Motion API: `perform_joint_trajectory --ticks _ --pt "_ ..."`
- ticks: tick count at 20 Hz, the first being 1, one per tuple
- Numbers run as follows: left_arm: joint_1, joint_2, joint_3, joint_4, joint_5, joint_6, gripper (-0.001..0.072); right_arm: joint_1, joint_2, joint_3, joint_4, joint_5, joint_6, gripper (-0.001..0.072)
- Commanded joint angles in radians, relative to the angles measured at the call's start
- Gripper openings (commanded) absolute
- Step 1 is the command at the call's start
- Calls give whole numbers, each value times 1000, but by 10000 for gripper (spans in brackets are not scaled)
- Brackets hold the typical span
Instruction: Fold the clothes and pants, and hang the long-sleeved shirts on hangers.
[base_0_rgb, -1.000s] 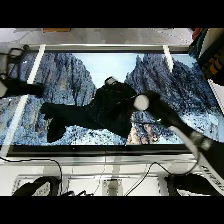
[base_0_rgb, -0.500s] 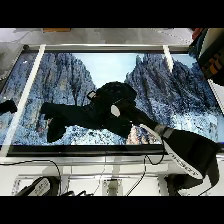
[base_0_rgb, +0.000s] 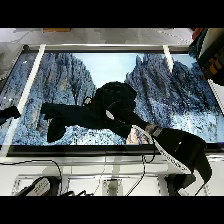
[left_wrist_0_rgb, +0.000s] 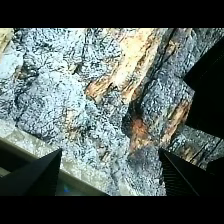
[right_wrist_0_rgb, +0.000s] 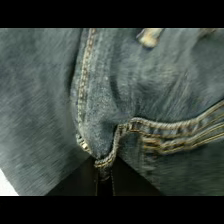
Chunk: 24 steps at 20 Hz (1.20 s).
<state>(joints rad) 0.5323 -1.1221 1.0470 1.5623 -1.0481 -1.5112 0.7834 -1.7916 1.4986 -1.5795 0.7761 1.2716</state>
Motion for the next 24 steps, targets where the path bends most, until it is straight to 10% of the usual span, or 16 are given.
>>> perform_joint_trajectory --ticks 1,8,11,21,24 --pt "1 -6 -2 -6 -16 0 696 -7 8 83 -96 -6 4 25" --pt "0 -6 -2 -282 -25 214 687 -263 216 218 -126 179 439 23" --pt "-1 -6 -2 -401 -42 293 687 -441 344 148 -118 314 475 22" --pt "-95 -7 -132 -493 -83 341 681 -799 1125 -963 111 77 727 22" --pt "-100 -8 -192 -494 -86 338 497 -799 1308 -1112 218 35 729 24"
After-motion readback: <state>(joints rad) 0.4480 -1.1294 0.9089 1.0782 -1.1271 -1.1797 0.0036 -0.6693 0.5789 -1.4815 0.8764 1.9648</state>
